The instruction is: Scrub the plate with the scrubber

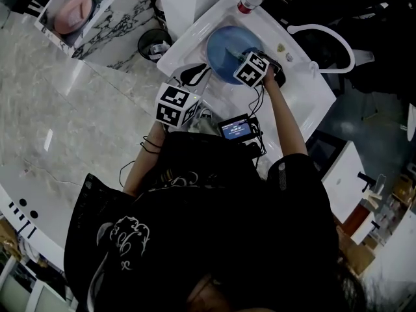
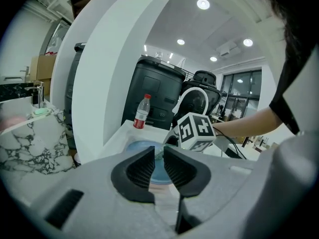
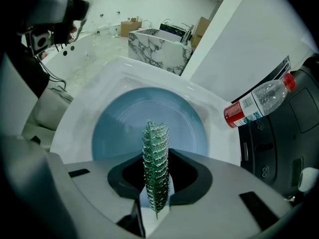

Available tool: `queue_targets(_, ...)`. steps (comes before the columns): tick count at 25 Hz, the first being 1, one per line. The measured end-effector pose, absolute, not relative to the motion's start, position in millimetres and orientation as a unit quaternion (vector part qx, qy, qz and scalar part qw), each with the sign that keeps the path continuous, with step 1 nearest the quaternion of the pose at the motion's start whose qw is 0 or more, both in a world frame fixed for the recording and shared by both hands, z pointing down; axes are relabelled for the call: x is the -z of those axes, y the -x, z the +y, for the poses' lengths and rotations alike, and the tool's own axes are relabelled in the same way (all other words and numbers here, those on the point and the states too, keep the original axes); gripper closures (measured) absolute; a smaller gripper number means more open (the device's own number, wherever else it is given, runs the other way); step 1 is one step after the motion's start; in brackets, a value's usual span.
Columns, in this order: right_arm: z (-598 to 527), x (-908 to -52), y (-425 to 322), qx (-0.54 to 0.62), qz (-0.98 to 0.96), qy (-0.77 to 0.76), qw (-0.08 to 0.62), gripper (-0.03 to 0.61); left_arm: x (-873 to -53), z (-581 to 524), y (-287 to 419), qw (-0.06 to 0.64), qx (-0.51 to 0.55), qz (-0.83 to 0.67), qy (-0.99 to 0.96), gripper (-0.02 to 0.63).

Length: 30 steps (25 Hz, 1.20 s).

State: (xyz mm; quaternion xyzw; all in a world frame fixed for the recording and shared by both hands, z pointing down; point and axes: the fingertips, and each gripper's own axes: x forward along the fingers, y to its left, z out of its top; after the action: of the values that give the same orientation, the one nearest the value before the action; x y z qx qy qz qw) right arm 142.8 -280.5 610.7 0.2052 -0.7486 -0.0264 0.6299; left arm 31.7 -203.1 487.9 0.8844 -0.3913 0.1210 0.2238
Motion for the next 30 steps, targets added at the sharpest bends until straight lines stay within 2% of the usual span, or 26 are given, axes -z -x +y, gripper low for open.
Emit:
queue_targets(20, -186, -597, -128, -0.003, -0.785, -0.099, 0.612, 0.488, -492, -199, -57, 0.219, -0.129, -0.351, -0.901, 0.554)
queue_targets(30, -263, -581, -159, -0.024, -0.793, -0.24, 0.56, 0.488, -490, -201, -55, 0.218, -0.127, -0.358, -0.899, 0.555)
